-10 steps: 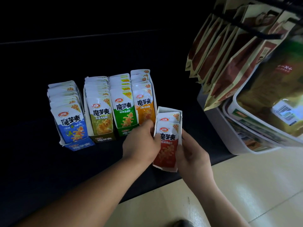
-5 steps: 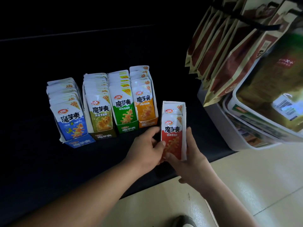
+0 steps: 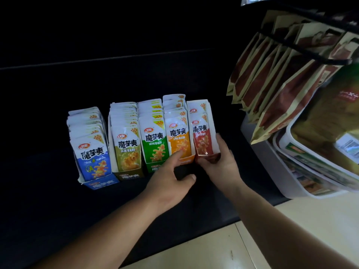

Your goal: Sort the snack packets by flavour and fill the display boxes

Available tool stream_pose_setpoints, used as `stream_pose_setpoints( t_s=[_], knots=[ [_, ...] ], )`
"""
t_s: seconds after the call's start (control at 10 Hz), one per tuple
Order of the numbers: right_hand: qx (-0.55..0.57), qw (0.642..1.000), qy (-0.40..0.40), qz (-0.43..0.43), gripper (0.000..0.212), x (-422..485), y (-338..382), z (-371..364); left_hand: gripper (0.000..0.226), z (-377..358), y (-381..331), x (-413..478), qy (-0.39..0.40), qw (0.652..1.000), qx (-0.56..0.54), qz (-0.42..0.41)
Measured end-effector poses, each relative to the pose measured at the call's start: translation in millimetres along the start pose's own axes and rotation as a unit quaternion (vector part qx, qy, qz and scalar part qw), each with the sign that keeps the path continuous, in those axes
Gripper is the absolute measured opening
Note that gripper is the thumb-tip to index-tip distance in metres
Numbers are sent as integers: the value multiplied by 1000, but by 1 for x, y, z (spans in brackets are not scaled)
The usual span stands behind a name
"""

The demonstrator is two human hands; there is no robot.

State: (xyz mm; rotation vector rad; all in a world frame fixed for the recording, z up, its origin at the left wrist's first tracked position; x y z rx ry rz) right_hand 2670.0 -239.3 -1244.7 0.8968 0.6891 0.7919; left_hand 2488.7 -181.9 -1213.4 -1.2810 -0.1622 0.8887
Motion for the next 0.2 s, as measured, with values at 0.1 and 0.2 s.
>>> stream_pose_setpoints(
  t_s=[0.1, 0.2],
  knots=[
    [8, 1000, 5, 12, 81, 3, 7, -1, 73, 4, 6, -2, -26, 1000, -12, -2],
    [53, 998, -15, 15, 75, -10, 11, 1, 67, 7, 7, -3, -51, 998, -41, -14]
  ],
)
Point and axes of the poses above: each hand's wrist, its own x-axis towards the middle knuckle, its own z-axis out of the back of the hand, y = z × x, the point moved 3 cm from there along x, towards the middle knuckle, and after that the axes turned 8 degrees about y, right-handed, at the moved point
